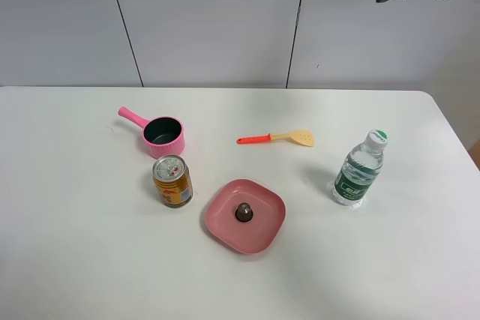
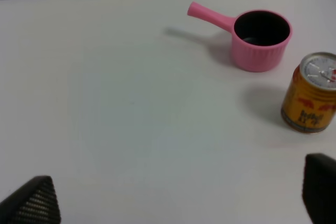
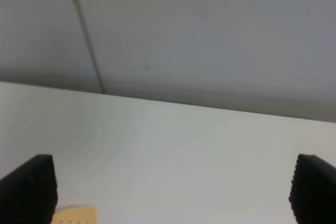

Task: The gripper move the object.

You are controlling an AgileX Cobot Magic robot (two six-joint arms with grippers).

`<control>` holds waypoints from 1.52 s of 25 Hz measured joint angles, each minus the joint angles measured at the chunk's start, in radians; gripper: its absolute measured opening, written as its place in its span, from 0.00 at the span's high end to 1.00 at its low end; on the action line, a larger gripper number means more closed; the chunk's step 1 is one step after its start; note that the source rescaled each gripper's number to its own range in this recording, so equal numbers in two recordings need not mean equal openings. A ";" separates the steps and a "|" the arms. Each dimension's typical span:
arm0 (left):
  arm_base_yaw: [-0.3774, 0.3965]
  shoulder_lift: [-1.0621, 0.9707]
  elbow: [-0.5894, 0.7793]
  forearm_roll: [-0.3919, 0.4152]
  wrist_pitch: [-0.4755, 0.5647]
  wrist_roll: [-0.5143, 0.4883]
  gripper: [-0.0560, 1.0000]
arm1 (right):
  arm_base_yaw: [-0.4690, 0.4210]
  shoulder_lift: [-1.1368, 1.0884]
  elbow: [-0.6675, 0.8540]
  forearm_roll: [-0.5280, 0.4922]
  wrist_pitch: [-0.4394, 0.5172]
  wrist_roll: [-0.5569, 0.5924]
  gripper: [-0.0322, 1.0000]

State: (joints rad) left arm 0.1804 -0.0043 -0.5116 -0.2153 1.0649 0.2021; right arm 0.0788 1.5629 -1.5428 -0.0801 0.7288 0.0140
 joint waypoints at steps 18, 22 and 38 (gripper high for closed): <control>0.000 0.000 0.000 0.000 0.000 0.000 0.00 | -0.111 -0.476 0.501 -0.004 -0.142 0.032 0.16; 0.000 0.000 0.000 0.000 0.000 0.000 0.00 | -0.111 -0.618 0.648 -0.004 -0.142 0.032 0.16; 0.000 0.000 0.000 -0.001 0.000 0.000 0.00 | -0.111 -1.225 0.920 -0.060 0.140 0.058 0.16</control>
State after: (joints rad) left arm 0.1804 -0.0043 -0.5116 -0.2162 1.0649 0.2021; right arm -0.0317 0.3382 -0.6227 -0.1402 0.8689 0.0724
